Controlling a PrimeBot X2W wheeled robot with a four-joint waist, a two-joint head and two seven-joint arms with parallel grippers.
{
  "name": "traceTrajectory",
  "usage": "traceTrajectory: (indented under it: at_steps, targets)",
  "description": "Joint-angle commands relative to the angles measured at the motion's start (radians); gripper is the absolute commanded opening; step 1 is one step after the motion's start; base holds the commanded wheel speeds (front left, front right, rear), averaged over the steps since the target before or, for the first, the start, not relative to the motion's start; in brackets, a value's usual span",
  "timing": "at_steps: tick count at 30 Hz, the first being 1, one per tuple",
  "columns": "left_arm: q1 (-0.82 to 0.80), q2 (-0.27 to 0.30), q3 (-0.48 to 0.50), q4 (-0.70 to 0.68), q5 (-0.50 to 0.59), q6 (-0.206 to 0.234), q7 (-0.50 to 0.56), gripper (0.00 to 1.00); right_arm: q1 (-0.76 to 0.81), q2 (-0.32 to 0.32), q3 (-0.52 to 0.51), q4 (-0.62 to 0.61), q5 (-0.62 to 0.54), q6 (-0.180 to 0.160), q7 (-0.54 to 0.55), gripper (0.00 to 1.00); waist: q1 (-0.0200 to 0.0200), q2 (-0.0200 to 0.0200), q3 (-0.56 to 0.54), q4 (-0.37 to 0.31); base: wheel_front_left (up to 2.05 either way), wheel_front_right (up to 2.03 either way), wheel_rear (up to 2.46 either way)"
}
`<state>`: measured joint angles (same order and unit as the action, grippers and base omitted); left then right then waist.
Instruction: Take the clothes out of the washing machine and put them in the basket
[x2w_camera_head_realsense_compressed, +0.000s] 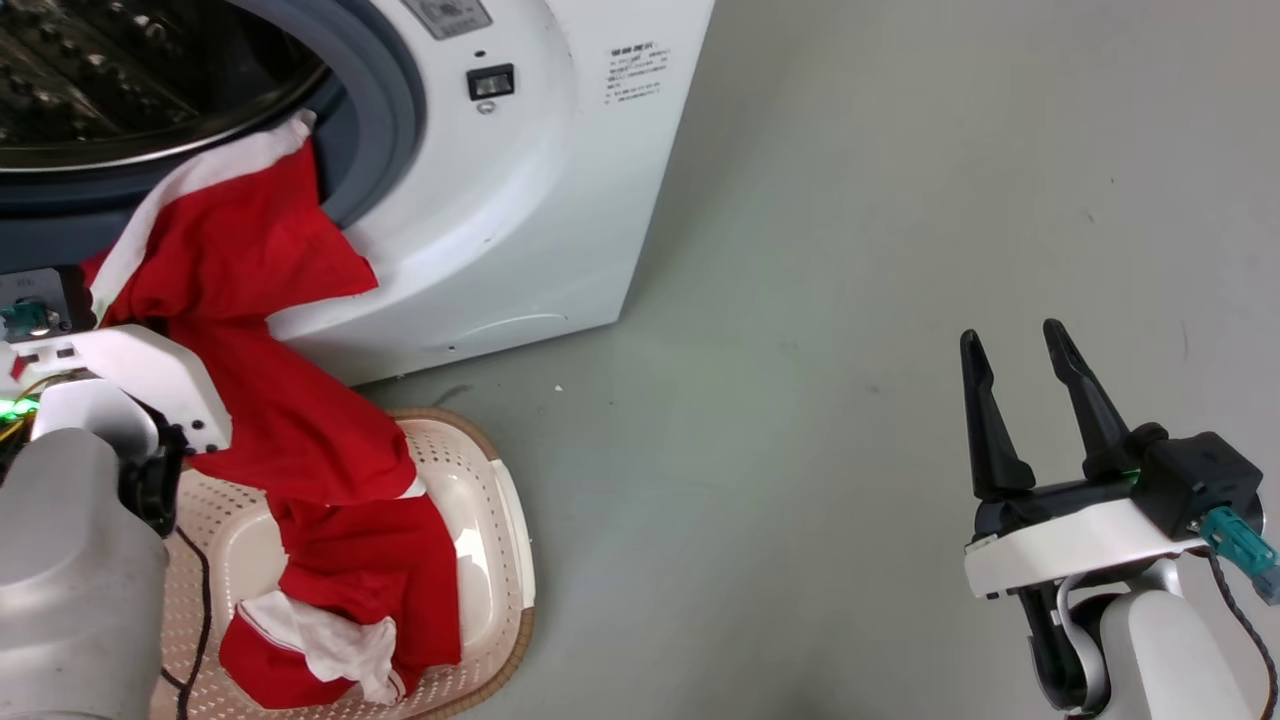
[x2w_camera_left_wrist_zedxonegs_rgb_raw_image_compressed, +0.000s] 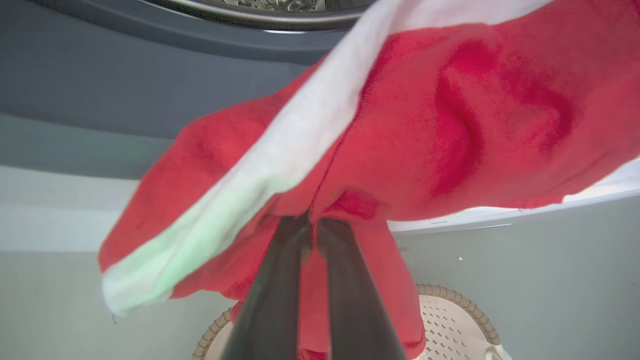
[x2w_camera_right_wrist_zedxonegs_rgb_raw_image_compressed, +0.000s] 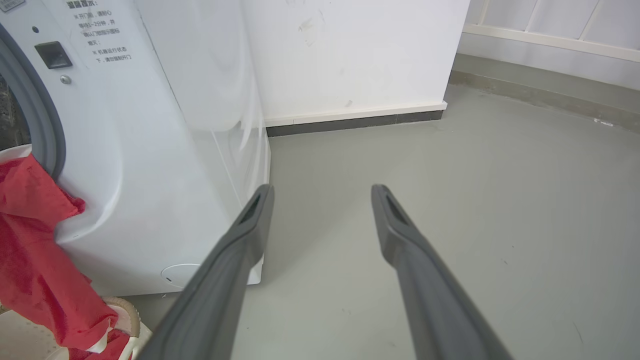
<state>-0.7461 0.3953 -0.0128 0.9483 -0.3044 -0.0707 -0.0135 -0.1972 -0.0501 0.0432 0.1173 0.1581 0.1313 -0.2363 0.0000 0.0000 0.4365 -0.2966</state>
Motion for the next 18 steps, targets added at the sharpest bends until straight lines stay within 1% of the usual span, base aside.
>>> traceTrajectory:
  at_steps: [1, 6, 10, 13, 18]
  targets:
    - [-0.007, -0.003, 0.004, -0.021, -0.008, 0.0, -0.029, 0.0, 0.0, 0.0, -0.004, 0.0, -0.003, -0.001, 0.002, 1.0, 0.0, 0.0, -0.019, 0.015, 0.0, 0.0, 0.0]
    - [0.072, -0.043, 0.009, -0.05, -0.022, 0.009, -0.131, 0.0, 0.022, 0.0, -0.019, -0.013, -0.02, -0.001, 0.017, 1.0, 0.0, 0.0, -0.074, 0.05, 0.0, 0.0, 0.0]
    - [0.12, -0.072, 0.01, -0.108, -0.031, 0.013, -0.199, 0.0, 0.043, 0.0, -0.029, -0.032, -0.039, -0.001, 0.036, 1.0, 0.0, 0.0, -0.122, 0.081, 0.0, 0.0, 0.0]
    - [0.167, -0.092, 0.012, -0.179, -0.031, 0.026, -0.226, 0.0, 0.059, 0.0, -0.041, -0.049, -0.05, -0.001, 0.052, 1.0, 0.0, 0.0, -0.154, 0.105, 0.0, 0.0, 0.0]
    - [0.269, -0.124, 0.013, -0.344, -0.028, 0.05, -0.244, 0.0, 0.09, 0.0, -0.058, -0.079, -0.064, -0.001, 0.082, 1.0, 0.0, 0.0, -0.203, 0.143, 0.0, 0.0, 0.0]
